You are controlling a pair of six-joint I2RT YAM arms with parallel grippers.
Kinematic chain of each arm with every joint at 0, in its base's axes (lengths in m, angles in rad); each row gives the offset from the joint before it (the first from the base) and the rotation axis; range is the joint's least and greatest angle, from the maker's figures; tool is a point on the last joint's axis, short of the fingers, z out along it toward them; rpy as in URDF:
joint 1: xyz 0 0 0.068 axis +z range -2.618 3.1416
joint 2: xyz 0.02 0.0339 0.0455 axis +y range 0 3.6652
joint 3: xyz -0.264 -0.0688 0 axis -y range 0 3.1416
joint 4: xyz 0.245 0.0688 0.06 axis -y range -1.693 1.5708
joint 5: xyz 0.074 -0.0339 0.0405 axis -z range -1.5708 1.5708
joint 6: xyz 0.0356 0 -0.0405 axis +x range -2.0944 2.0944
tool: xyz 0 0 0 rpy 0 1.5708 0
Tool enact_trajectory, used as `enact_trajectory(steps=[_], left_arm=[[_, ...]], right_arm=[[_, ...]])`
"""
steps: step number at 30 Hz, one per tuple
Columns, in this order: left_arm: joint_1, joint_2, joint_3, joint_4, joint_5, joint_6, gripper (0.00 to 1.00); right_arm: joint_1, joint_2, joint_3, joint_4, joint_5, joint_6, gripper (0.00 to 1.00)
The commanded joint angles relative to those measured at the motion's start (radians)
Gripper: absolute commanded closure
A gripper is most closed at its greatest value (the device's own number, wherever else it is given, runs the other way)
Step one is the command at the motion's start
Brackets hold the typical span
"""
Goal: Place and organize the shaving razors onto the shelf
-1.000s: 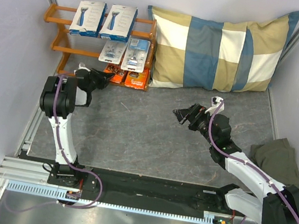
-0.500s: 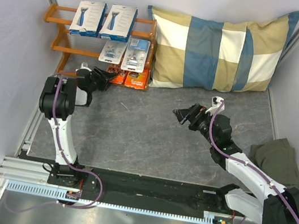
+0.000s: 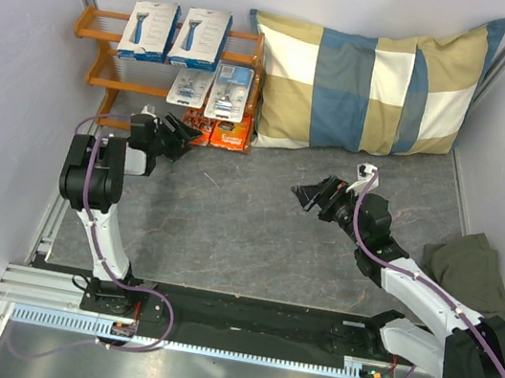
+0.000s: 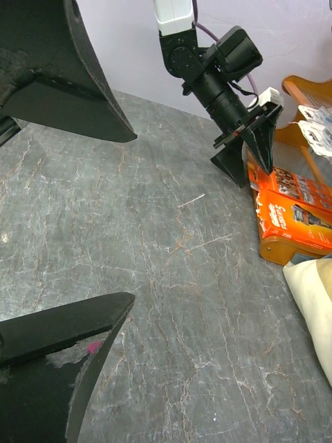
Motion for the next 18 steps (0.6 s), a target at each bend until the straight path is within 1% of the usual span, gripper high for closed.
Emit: enact_trajectory(steps=[1, 9, 11, 15, 18], left_arm=[[-0.007, -0.054, -0.027, -0.112, -0.037, 0.114, 0.21], [-0.013, -0.101, -0.079, -0.116, -0.028, 0.131, 0.2], [-0.016, -0.13, -0.093, -0.113, -0.03, 0.14, 0.17], [-0.022, -0.182, -0.119, -0.112, -0.018, 0.163, 0.14], [-0.03, -0.23, -0.15, -0.094, -0.016, 0.169, 0.08]], right_arm=[[-0.004, 0.001, -0.008, 0.046, -0.015, 0.007, 0.02], [-0.006, -0.009, -0.01, 0.044, -0.015, 0.008, 0.02], [-0.004, -0.007, -0.01, 0.044, -0.015, 0.007, 0.02], [-0.004, -0.003, -0.008, 0.049, -0.017, 0.008, 0.02], [-0.004, -0.001, -0.007, 0.052, -0.023, 0.01, 0.02]])
